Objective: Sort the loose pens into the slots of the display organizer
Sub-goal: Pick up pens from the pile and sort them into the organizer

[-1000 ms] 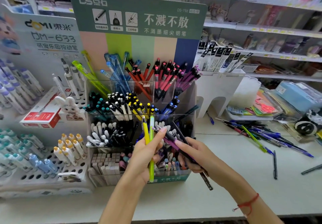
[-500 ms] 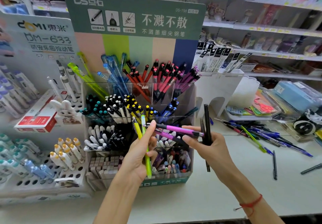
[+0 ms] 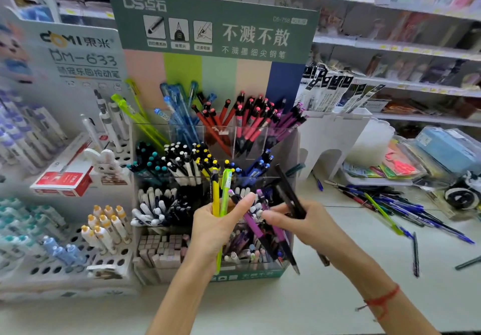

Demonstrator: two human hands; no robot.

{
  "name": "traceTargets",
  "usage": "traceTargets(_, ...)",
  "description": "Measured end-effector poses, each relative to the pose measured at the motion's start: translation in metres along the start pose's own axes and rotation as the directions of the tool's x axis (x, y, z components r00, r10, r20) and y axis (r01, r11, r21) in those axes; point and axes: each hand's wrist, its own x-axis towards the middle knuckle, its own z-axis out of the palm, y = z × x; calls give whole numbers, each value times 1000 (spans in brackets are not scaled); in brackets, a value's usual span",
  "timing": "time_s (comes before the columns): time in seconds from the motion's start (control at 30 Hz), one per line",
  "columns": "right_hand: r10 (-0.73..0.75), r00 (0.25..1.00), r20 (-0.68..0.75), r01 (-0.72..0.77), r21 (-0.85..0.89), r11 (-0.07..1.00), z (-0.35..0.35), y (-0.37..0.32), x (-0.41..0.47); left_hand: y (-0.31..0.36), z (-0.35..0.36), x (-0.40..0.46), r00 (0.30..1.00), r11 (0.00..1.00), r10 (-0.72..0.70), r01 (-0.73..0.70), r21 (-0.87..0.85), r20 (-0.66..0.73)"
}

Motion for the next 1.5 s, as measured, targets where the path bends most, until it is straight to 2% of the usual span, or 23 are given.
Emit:
traceTargets(0.2,5,999,40,-3,-46,999,6,14,5,-4,14,5,1000,998,7,-8,-67,-15)
traceTargets(0.33,-65,992,105,76,-105,992,9,16,3,-2,23,4,1000,993,-3,2,-118,-13)
traceTargets(0.4,-58,995,87,66,-91,994,11,16,3,-1,26,5,1000,995,-9,10,-95,7)
traceTargets(0.53,120,985,-125,-90,223,971,5,16,8,-3,25,1,991,999,-1,-4,37,137)
traceTargets(0.67,147,951,-271,-42,359,933,3,15,10,-9,25,-1,969,988,-8,-31,154,246)
traceTargets(0.83,151,936,-318,17,468,884,2,13,12,1,20,1,955,972,-6,-64,225,298)
traceTargets(0.93,108,945,-308,61,492,869,-7,10,18,11,16,3,910,961,-46,-72,267,412)
traceTargets(1.07,-13,966,-260,144,491,859,-18,4,27,20,16,8,879,960,-84,-56,276,470)
traceTargets(1.2,-208,955,-212,270,326,906,-33,-9,28,28,20,10,841,973,-107,-21,230,530)
traceTargets(1.27,-275,927,-253,334,229,914,-37,-19,32,33,21,13,859,979,-82,-25,201,506)
traceTargets(1.33,-318,866,-386,408,179,895,-44,-28,45,36,20,20,915,981,-17,-62,183,403)
traceTargets(1.43,-300,648,-701,487,77,870,-64,-41,79,35,9,28,980,994,71,-86,73,185)
traceTargets(1.5,-325,564,-759,476,-23,879,-75,-46,101,32,1,30,993,997,72,-68,-37,99)
